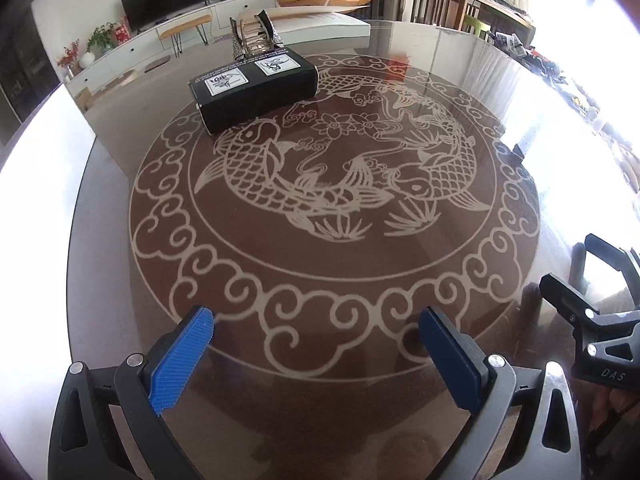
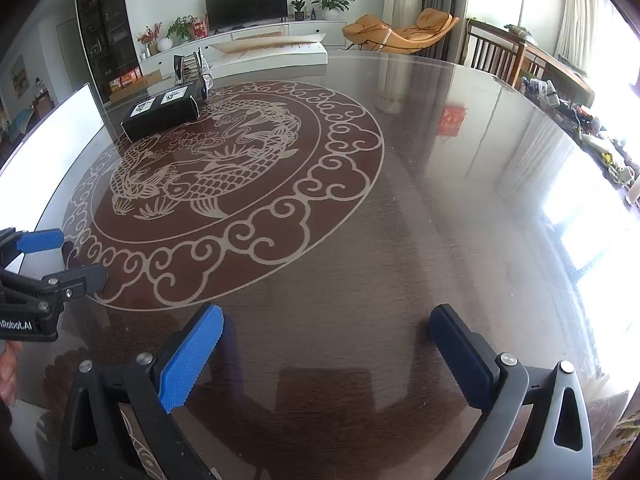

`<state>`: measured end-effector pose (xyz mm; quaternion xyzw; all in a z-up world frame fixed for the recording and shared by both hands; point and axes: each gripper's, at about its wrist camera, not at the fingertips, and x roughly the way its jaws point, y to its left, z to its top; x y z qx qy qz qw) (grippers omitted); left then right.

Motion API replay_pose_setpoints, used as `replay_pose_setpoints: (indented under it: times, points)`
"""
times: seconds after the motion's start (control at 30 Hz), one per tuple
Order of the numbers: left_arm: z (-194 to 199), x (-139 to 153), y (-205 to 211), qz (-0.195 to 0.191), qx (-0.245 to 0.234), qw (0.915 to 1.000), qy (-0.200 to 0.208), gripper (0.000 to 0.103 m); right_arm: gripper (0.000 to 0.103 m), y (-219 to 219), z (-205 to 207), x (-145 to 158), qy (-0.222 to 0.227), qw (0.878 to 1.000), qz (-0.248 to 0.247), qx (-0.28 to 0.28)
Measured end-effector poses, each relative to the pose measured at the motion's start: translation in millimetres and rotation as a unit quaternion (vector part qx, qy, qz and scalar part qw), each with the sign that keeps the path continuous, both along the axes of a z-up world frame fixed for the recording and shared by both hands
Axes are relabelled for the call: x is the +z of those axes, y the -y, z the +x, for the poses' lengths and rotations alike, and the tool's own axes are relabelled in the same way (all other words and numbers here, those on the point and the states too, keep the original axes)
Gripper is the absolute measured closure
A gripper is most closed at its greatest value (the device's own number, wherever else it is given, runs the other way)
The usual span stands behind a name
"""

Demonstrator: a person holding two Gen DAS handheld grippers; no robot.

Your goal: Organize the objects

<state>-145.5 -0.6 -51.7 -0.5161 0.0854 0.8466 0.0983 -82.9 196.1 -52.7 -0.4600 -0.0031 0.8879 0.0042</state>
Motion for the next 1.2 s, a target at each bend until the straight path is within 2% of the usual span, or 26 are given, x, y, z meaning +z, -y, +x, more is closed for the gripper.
replay_pose_setpoints:
  times: [0.1, 0.27, 0.37, 0.43, 0.5, 0.63, 0.67, 0.73, 0.8, 0.9, 1.07, 1.2]
  points:
    - [-35.5, 20.4, -3.6, -0.028, -0.041, 0.9983, -0.03, 0.0, 0.0, 0.0, 0.0, 0.1, 0.0, 1.0, 0.0, 0.0]
    - [-107.8, 38.3, -9.1, -0.06, -0.12, 0.9902, -0.038, 0.0, 0.0, 0.1, -0.1, -0.2, 0.0, 1.0, 0.0, 0.0]
    - [-143.6, 37.1, -13.2, -0.086, -0.154, 0.9836, -0.038, 0.0, 0.0, 0.3, 0.0, -0.2, 0.0, 1.0, 0.0, 0.0]
    - [-165.0, 33.0, -13.0, -0.086, -0.154, 0.984, -0.024, 0.0, 0.0, 0.4, 0.0, -0.2, 0.0, 1.0, 0.0, 0.0]
    - [-182.9, 29.7, -10.2, -0.08, -0.134, 0.9874, -0.026, 0.0, 0.0, 0.4, 0.0, -0.2, 0.0, 1.0, 0.0, 0.0]
    - [-203.8, 18.5, 1.0, -0.026, -0.098, 0.9948, -0.004, 0.001, 0.0, 0.5, 0.2, -0.2, 0.0, 1.0, 0.0, 0.0]
    - [-203.1, 16.2, 2.7, -0.011, -0.098, 0.9951, 0.001, 0.008, 0.0, 0.5, 0.0, -0.2, 0.0, 1.0, 0.0, 0.0]
    - [-192.6, 16.8, 1.1, -0.011, -0.104, 0.9942, -0.023, 0.033, 0.0, 0.7, 0.1, -0.3, 0.0, 1.0, 0.0, 0.0]
    - [-176.8, 15.5, -2.9, -0.019, -0.105, 0.9935, -0.039, 0.044, 0.0, 0.7, 0.3, -0.2, 0.0, 1.0, 0.0, -0.001]
    - [-150.8, 14.6, 1.2, -0.011, -0.087, 0.9948, -0.052, 0.045, 0.0, 0.8, 0.2, 0.1, 0.0, 1.0, 0.0, 0.0]
    - [-104.1, 10.8, 13.7, -0.012, 0.002, 0.9985, -0.053, 0.045, 0.0, 0.9, 0.5, 0.2, 0.0, 1.0, 0.0, 0.0]
    - [-65.7, 7.8, 17.0, -0.015, 0.046, 0.9975, -0.052, 0.045, 0.0, 0.8, 0.7, 0.2, 0.0, 1.0, -0.001, 0.0]
